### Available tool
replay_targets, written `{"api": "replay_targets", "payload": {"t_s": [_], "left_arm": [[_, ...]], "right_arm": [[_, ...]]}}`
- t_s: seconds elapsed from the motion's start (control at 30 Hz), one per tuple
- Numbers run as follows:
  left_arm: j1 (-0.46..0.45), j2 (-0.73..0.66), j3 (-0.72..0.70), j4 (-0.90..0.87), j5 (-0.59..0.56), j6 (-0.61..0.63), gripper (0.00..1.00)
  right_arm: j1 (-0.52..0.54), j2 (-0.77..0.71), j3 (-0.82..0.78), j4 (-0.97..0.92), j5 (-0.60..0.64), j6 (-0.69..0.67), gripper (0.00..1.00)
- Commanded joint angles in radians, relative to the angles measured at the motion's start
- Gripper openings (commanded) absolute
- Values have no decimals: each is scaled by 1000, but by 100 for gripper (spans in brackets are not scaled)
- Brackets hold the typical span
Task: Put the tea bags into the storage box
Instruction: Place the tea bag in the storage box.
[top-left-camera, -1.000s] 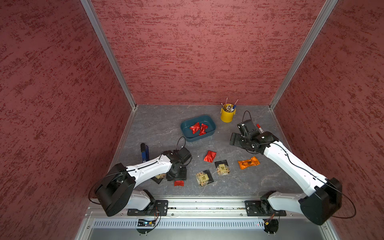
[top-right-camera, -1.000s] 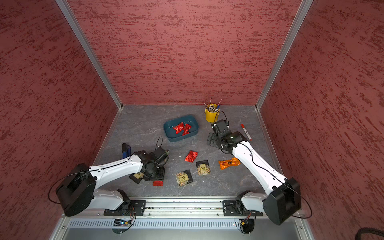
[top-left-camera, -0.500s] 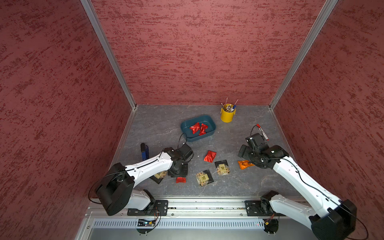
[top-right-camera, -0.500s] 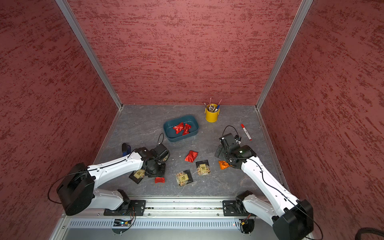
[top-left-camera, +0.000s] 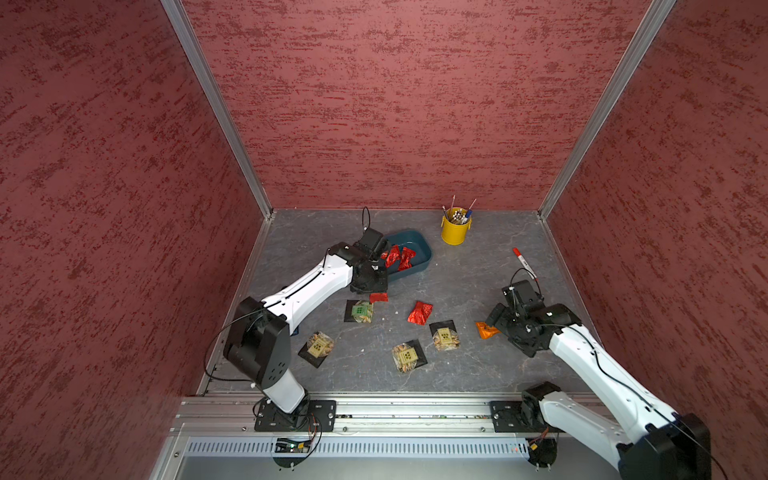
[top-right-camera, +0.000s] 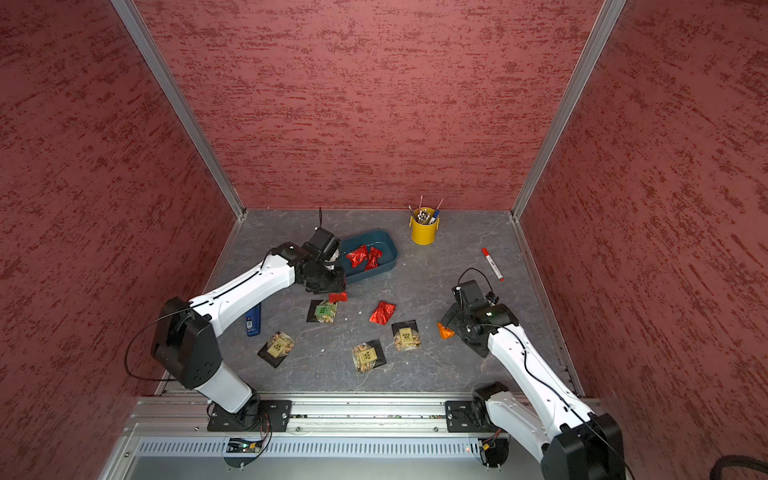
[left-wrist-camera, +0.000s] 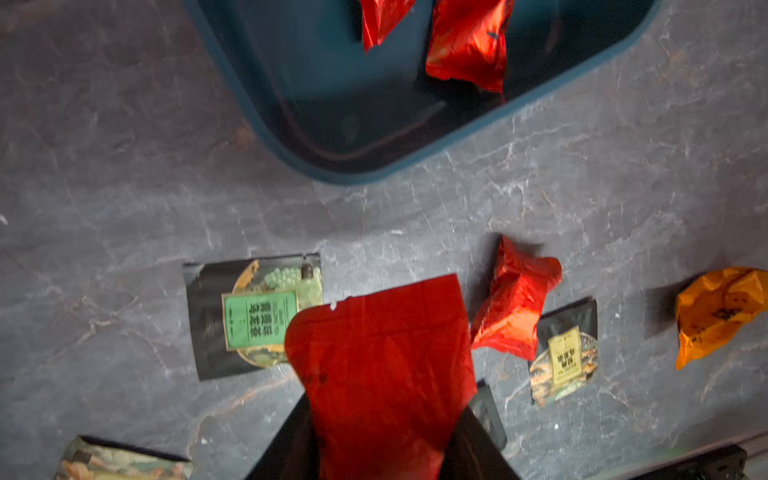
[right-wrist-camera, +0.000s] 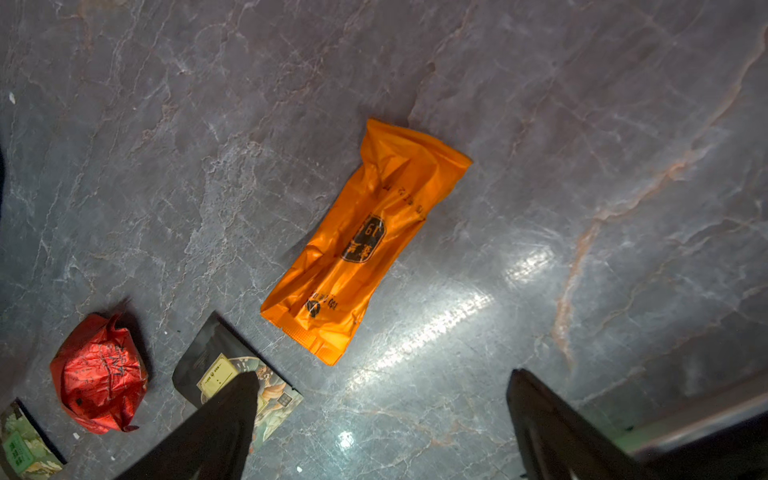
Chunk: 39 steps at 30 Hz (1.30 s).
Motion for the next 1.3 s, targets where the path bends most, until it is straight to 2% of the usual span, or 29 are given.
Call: {"api": "replay_targets", "payload": {"t_s": [0.0,0.2,0.53,0.83,1.0,1.07,1.2,1.27], "left_arm": [[40,51,51,62,34,44,44],[103,120,100,140,89,26,45],[135,245,225,198,126,30,44],[140,327,296,216,88,48,46],[154,340,297,227,96,51,48],[159,347,302,226,104,54,52],[162,345,308,213,112,57,74],[163,333,304,213,113,60,81]], "right_arm": [[-24,-3,-14,62,-60,6,98],[-46,47,-26,118,-87,7,98],[-137,79,-87,199,-149,-1,96],[-200,118,-115,253,-183,-28,92],[-222,193,-87,293,-191,-45,89],[-230,225,-77,310,-196,-50,87],[-241,249,-68,335,-202,-53,81],[-241,252,-67,335,-195,-52,79]]}}
